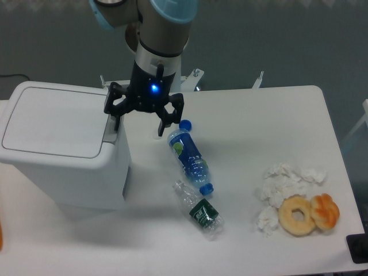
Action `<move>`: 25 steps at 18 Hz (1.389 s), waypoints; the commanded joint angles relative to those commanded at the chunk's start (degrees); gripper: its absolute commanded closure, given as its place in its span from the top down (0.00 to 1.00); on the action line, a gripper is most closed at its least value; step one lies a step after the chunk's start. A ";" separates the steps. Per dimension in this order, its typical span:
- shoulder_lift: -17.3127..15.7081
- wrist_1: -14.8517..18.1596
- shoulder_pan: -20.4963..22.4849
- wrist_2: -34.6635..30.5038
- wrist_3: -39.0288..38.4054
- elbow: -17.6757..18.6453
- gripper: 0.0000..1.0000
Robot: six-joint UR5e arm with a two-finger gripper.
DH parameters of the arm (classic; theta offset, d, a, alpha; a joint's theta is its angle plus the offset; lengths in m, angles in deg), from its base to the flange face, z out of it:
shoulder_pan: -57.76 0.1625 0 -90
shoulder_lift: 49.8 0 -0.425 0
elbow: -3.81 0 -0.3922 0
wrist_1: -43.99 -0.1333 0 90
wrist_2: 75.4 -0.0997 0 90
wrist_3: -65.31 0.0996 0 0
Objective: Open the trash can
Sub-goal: 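Press down on the lid button and hold until the lid pops open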
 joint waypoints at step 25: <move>-0.35 0.00 1.49 0.09 3.06 -2.81 1.00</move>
